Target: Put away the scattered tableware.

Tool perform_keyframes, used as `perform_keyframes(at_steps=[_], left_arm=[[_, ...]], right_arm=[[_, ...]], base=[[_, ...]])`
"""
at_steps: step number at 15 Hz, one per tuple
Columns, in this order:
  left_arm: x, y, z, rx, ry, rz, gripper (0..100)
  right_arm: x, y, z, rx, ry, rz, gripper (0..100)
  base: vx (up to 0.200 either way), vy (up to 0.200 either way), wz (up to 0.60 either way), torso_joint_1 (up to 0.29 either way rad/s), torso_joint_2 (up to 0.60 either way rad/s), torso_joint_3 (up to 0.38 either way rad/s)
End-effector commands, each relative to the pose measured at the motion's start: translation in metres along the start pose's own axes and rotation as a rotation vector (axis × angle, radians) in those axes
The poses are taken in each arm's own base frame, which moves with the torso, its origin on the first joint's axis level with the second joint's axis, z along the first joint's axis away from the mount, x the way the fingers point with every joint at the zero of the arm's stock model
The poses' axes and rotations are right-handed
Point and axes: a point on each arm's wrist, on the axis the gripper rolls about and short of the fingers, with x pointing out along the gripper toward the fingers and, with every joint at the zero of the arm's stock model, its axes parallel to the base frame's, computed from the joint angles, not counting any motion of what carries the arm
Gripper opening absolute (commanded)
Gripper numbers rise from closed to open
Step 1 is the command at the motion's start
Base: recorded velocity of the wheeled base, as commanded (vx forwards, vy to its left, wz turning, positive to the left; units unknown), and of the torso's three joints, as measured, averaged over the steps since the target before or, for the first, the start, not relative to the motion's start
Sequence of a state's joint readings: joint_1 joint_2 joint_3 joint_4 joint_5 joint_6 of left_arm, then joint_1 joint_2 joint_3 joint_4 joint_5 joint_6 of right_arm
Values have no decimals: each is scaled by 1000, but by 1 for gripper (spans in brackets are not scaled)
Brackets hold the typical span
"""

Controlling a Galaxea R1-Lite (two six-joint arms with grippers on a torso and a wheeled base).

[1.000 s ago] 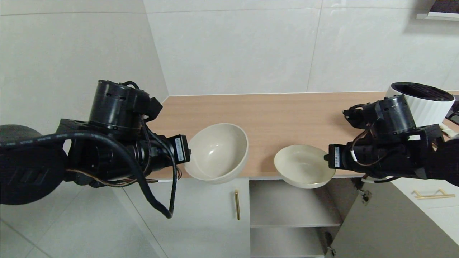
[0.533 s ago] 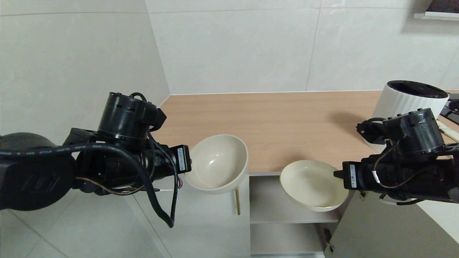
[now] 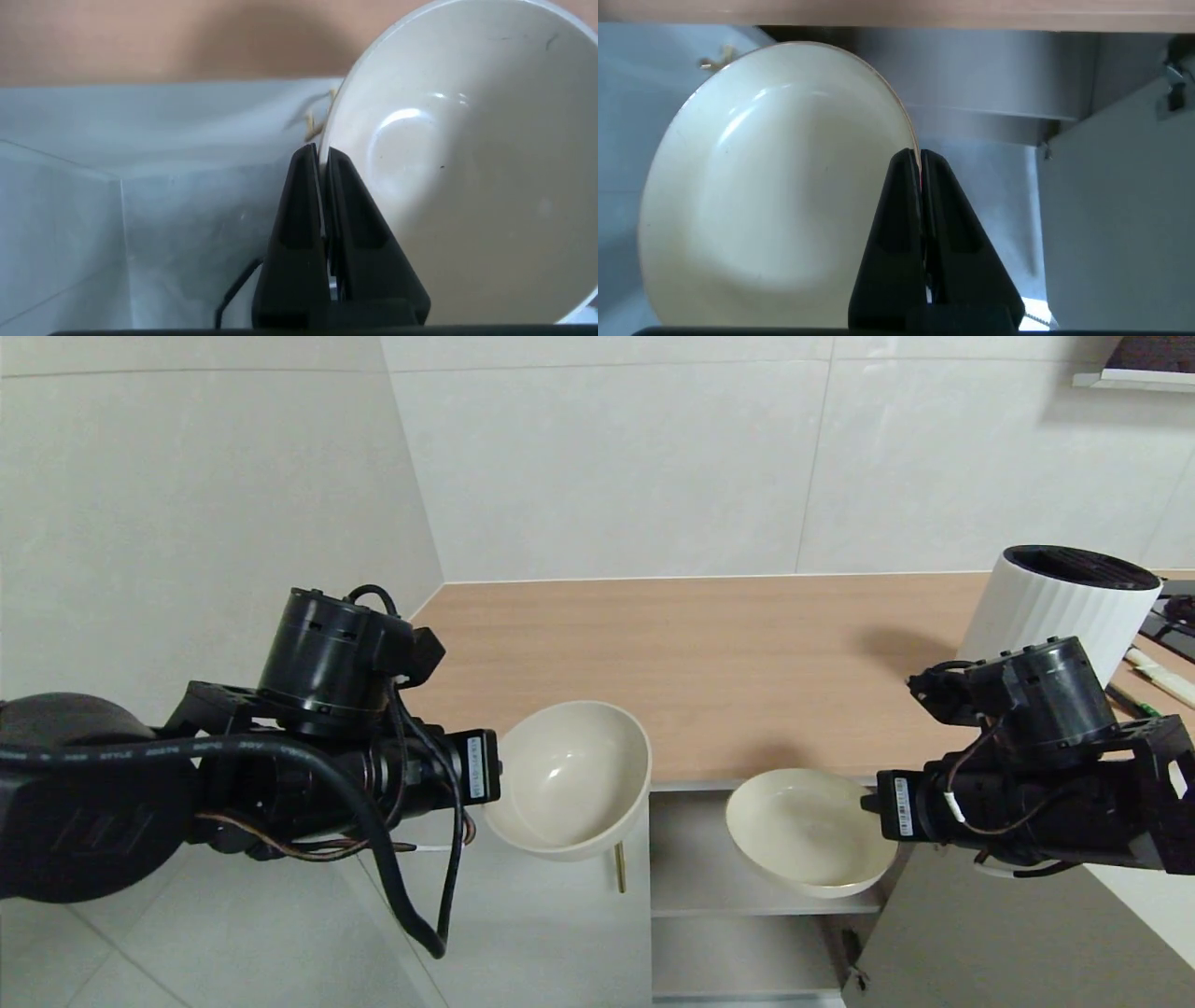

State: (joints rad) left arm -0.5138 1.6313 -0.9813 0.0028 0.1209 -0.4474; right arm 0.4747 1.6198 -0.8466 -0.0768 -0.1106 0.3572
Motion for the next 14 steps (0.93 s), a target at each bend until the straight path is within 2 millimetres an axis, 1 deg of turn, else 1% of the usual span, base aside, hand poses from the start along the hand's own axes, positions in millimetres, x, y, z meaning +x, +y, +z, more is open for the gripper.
perform_keyframes(at_steps=[1, 4, 7, 14], left_arm=[[2, 0, -3, 6, 12, 4, 0], [7, -1, -7, 15, 33, 5, 0], [8, -1, -7, 15, 36, 6, 0], [9, -1, -7, 15, 38, 8, 0]], right_arm=[[13, 0, -4, -4, 38, -16, 0], [24, -1, -8, -7, 68, -32, 0], [36, -1, -11, -7, 74, -39, 0], [52, -2, -18, -9, 101, -52, 0]], base=[[0, 0, 0, -119, 290, 168], [0, 0, 0, -175, 424, 243], [0, 0, 0, -194, 478, 284], [0, 0, 0, -168, 475, 303]])
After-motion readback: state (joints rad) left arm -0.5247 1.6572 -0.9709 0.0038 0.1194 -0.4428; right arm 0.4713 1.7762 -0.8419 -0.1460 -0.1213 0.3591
